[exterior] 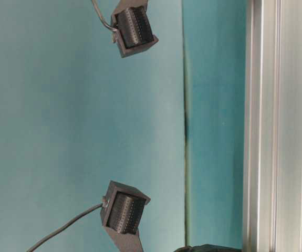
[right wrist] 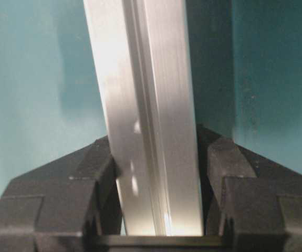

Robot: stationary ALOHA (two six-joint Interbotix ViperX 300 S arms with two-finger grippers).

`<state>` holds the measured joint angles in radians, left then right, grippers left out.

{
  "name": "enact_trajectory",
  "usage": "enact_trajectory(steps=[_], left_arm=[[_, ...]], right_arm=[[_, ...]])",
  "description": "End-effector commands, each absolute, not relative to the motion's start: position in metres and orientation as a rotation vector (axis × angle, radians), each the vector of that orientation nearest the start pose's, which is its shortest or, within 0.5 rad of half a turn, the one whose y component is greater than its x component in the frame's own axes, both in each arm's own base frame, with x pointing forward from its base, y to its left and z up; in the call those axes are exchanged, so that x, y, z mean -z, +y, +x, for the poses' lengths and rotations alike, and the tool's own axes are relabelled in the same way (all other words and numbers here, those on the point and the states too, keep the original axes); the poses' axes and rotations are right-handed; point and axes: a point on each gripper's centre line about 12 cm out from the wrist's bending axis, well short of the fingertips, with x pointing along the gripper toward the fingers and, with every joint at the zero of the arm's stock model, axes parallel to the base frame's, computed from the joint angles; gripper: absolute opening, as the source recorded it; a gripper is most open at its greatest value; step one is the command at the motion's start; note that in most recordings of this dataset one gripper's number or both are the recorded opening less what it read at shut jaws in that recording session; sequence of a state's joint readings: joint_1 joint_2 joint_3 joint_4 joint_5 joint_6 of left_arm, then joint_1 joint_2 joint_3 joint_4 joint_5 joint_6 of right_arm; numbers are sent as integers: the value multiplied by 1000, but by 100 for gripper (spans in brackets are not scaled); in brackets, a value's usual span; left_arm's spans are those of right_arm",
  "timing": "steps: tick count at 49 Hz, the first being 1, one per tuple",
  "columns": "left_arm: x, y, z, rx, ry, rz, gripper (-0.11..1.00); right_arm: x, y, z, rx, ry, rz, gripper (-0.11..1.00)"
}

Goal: Lift the metal rail with both hands.

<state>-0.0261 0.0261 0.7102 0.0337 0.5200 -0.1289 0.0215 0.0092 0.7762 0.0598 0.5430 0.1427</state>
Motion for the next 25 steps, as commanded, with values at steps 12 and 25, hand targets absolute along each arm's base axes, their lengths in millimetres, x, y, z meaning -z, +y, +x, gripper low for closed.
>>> enact_trajectory(steps=[12, 25], left_arm=[[-112, -9, 328, -78, 1231, -105, 29], [-112, -9, 328, -75, 1225, -102, 94]], right_arm=[[-99, 5, 307, 108, 1315, 202, 39], [-99, 8, 306, 99, 1310, 193, 98]])
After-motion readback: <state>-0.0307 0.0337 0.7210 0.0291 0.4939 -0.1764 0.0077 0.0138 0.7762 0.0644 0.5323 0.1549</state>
